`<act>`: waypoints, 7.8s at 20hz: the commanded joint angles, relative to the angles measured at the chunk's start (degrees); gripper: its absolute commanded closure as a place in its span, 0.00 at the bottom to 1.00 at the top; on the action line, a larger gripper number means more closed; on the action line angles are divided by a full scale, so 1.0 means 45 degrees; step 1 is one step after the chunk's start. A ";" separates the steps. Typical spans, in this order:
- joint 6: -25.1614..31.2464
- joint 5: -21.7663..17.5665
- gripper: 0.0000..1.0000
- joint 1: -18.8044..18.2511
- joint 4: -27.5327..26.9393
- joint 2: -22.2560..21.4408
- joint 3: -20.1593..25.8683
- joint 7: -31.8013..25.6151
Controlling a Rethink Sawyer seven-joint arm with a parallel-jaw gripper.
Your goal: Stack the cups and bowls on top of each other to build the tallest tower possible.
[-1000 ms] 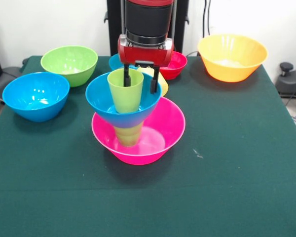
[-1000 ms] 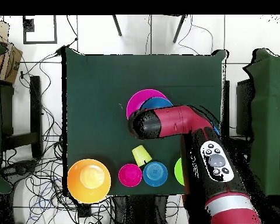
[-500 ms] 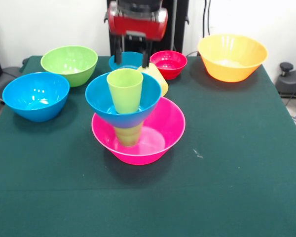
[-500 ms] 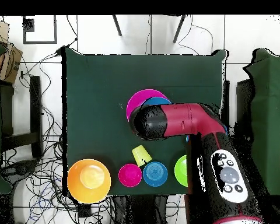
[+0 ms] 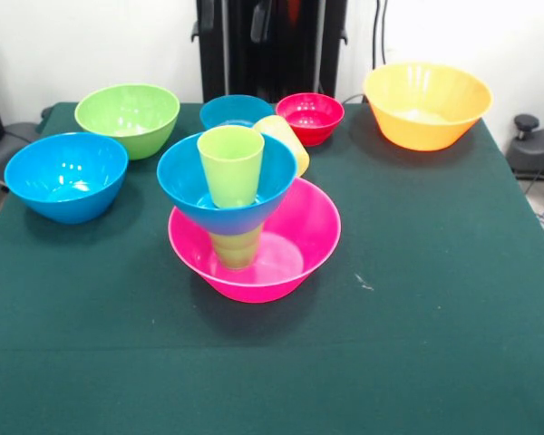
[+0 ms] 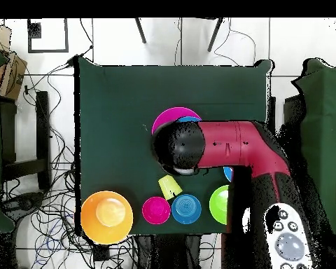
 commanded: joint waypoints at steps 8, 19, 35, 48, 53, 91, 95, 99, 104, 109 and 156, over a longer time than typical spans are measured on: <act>-0.2493 -0.0332 0.00 0.0265 0.1954 -0.0165 0.1023 -0.1264; -0.3886 -0.0062 1.00 0.0662 0.3616 -0.1432 0.0795 -0.0532; -0.2853 0.0342 1.00 0.2348 0.3110 -0.1098 0.0425 0.1167; -0.2649 0.1302 1.00 0.2971 0.2329 0.0373 0.1202 -0.0331; -0.1629 0.0167 1.00 0.3854 0.1216 0.0230 0.0530 0.0145; -0.5065 -0.0730 1.00 0.3923 0.2734 0.0755 -0.0672 0.0472; -0.5042 -0.0705 1.00 0.3909 0.2688 0.0823 -0.0644 0.0353; -0.5195 -0.0741 1.00 0.3971 0.2846 0.0731 -0.0745 0.0424; -0.4973 -0.0910 1.00 0.4051 0.2776 0.0614 -0.0843 0.0182; -0.5346 -0.1084 1.00 0.3909 0.2998 0.0651 -0.0877 0.0009; -0.7590 -0.3346 0.00 0.5618 0.3686 0.1976 -0.3852 0.1045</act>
